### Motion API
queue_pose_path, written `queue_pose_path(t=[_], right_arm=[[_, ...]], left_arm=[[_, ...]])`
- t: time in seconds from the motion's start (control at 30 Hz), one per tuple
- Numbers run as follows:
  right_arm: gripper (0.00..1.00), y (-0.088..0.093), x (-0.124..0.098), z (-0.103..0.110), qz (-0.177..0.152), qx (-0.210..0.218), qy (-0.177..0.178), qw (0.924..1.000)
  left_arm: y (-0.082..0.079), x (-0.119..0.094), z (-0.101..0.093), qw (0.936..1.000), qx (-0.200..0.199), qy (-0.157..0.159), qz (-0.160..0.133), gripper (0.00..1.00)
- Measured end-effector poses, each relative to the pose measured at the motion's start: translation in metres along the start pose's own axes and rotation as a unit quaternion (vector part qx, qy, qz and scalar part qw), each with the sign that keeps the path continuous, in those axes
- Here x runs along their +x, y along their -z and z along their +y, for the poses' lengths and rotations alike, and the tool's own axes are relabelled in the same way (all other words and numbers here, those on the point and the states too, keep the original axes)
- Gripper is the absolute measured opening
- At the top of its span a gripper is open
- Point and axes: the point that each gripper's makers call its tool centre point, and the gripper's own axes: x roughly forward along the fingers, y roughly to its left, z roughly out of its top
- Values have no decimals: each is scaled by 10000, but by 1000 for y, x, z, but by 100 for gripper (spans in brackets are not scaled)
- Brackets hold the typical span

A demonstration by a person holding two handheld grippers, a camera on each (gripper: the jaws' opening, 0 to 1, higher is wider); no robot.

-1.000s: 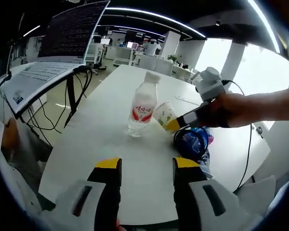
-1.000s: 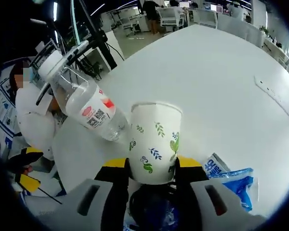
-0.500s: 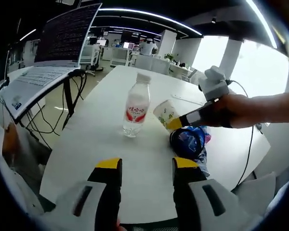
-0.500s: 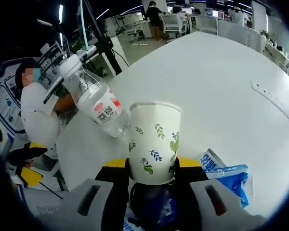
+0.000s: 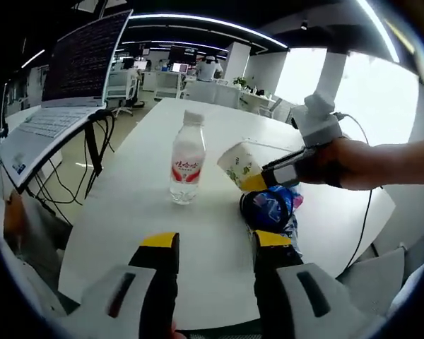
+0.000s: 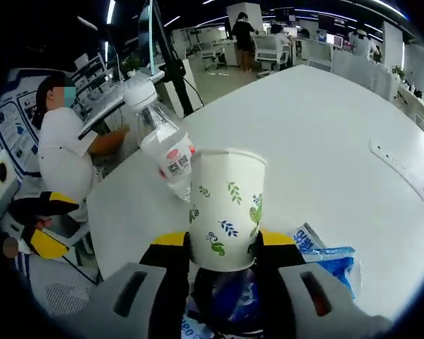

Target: Arrange the tabletop items into an orderly group along one side of the table until the central work area is clear of visible clutter.

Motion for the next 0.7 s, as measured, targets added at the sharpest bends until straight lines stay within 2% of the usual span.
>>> queue_pose_path(t=[0.13,0.5,0.7], right_arm=[[36,-1,-2,0,-54,-211,-18,9998],[36,-2,-13,-1,-297,-273,-61,9992],[36,-2,-24,0,-385,-607,45,9974]], left_arm=[[-2,0,-2,10000,57,24,6,41],[-7,-4,-10,9998,165,105,3,41],[-13,-7,-14,9997,176,171,-39,40]])
